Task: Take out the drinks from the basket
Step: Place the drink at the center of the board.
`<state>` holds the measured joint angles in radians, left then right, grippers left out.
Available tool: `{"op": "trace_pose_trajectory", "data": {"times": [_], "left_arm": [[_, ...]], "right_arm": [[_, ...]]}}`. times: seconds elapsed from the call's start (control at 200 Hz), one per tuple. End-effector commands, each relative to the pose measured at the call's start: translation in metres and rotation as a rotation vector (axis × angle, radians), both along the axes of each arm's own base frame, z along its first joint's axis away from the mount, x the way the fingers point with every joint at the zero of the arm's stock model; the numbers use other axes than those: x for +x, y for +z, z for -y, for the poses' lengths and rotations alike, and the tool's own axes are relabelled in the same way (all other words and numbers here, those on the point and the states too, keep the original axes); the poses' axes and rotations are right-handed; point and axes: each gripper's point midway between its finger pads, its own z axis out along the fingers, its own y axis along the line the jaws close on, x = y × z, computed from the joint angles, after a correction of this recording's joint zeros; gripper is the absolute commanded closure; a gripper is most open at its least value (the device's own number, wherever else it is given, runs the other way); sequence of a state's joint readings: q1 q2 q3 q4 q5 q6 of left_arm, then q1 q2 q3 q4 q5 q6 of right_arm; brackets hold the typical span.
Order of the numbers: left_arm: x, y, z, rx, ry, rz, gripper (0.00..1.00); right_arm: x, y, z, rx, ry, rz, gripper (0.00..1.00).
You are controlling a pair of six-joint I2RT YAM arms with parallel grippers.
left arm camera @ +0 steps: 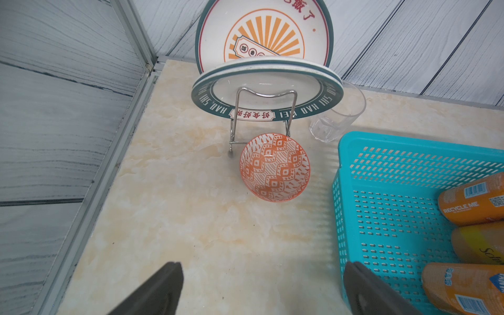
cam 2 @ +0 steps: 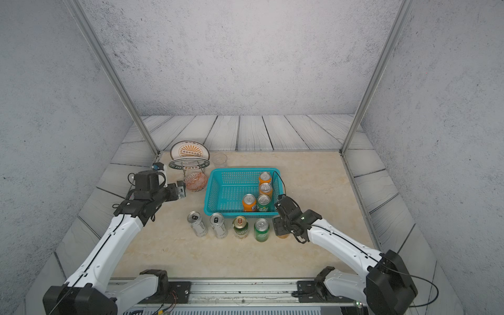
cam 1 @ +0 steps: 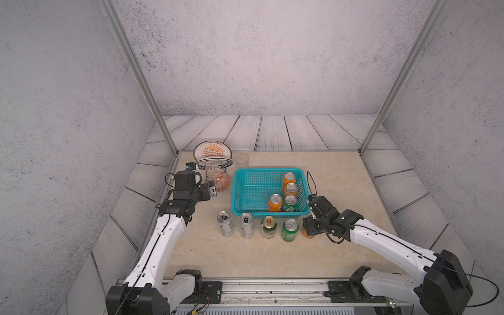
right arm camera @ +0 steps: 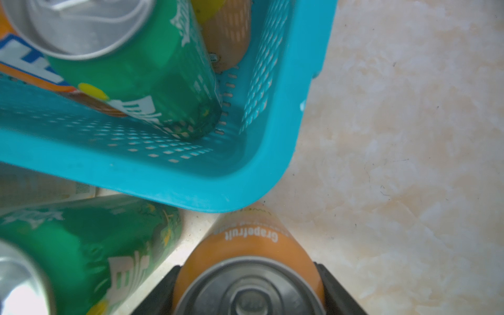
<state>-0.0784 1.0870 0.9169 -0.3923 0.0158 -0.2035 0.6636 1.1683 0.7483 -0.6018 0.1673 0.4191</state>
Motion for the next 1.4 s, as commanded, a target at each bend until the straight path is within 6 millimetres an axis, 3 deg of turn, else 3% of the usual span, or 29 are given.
{"op": "trace_pose_trajectory", "data": {"times": [0.0,0.305,0.585,0.861,1.211,1.396], "left_arm": [[0.002,0.006,-0.003,-0.008,0.010,0.016,0.01],[0.003,0.010,0.001,-0.022,-0.012,0.036,0.01],[0.006,0.013,0.018,-0.090,-0.082,0.036,0.01],[0.005,0.029,0.031,-0.151,-0.137,0.071,0.01],[-0.003,0.055,0.071,-0.225,-0.343,0.179,0.01],[-0.015,0.061,0.111,-0.163,-0.480,0.191,0.01]], "right_arm": [[0.004,0.010,0.001,0.014,-0.018,0.035,0.31],[0.003,0.027,0.007,0.007,-0.021,0.067,0.21],[0.001,0.063,0.017,0.026,-0.049,0.139,0.11],[0.002,0.094,0.036,-0.005,-0.091,0.211,0.01],[0.023,0.105,0.066,0.001,-0.170,0.234,0.01],[0.033,0.098,0.086,0.017,-0.231,0.216,0.00]]}}
